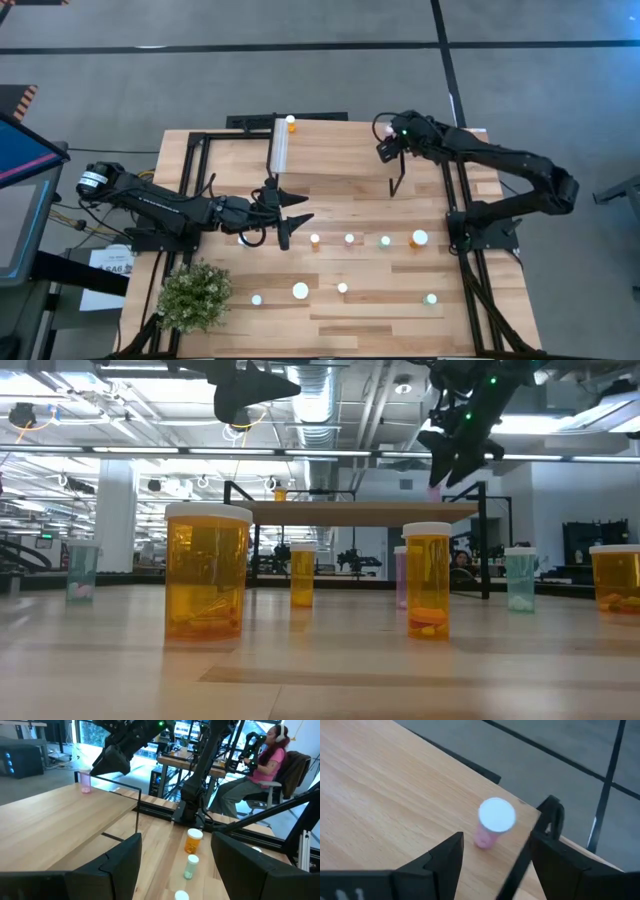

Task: Pick and place medicine bottles onto shelf by color
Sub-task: Put the top small orange pill bottle on the shelf

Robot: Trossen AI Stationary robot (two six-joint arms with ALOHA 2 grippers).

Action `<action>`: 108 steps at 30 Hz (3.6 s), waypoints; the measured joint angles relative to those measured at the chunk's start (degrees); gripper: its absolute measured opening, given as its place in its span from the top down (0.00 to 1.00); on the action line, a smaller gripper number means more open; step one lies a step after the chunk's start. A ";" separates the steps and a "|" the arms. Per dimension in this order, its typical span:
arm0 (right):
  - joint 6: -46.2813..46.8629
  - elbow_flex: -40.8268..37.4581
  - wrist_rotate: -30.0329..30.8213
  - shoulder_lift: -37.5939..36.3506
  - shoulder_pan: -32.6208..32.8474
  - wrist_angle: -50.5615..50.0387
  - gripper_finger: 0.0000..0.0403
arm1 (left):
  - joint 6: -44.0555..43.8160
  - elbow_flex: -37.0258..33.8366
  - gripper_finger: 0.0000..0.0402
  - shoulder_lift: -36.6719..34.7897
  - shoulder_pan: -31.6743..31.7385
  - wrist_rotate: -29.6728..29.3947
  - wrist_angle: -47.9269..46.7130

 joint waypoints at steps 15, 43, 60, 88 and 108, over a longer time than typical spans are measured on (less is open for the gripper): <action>8.70 -5.58 11.97 -23.03 12.62 -11.01 0.38 | -2.19 0.00 0.43 0.02 -0.02 1.78 -1.88; -15.24 -29.58 11.41 -27.71 54.49 34.27 0.38 | -2.69 0.00 0.43 0.04 -0.02 0.01 -4.07; -24.61 -29.58 11.34 -19.99 54.53 42.98 0.38 | -7.89 0.00 0.43 0.04 -0.02 6.09 -19.08; -24.24 -29.60 11.32 -20.34 54.53 44.31 0.38 | -4.46 11.86 0.41 24.46 2.74 13.86 -28.42; -24.22 -29.60 11.32 -20.34 54.53 44.01 0.38 | -5.42 11.93 0.36 24.46 2.78 13.80 -30.17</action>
